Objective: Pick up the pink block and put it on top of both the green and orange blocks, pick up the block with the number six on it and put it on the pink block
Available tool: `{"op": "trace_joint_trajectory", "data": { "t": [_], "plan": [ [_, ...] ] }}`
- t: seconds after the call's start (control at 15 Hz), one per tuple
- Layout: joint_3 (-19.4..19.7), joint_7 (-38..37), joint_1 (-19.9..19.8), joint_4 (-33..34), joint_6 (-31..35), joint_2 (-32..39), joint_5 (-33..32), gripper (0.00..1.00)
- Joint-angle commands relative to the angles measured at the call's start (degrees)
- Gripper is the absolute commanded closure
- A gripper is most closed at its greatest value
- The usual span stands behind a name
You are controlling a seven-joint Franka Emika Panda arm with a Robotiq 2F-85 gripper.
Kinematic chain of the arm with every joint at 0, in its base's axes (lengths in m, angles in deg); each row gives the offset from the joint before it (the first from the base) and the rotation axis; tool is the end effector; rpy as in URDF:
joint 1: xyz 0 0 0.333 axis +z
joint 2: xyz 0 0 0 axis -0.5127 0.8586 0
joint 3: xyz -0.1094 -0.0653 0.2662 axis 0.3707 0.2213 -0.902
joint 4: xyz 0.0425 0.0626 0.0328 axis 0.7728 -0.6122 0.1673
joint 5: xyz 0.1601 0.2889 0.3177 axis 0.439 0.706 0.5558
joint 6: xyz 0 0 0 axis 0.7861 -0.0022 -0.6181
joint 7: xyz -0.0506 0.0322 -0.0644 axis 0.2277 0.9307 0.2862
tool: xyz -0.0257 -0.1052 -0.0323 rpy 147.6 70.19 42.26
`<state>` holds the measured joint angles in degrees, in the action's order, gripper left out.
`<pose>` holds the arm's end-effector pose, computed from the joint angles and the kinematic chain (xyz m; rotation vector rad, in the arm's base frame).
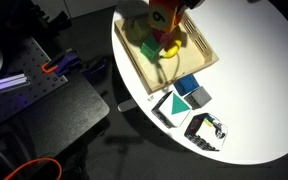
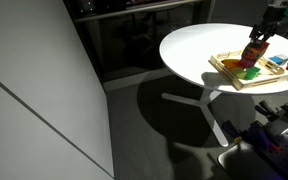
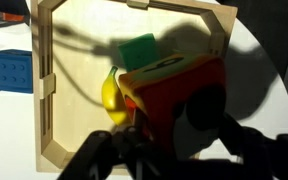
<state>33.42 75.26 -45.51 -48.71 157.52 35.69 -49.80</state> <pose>0.5195 -0.2441 0.2096 -3.0246 0.2145 0.0446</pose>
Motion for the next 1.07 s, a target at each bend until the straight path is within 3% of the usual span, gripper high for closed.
{"op": "trace_joint_trajectory", "data": {
  "t": [0.0,1.0],
  "plan": [
    [-0.56,1.84,-0.77,-1.32,0.45,-1.5,1.46,0.0],
    [-0.17,-0.59,0.33,-5.01,-0.24,-7.07,-1.02,0.0]
  ]
}}
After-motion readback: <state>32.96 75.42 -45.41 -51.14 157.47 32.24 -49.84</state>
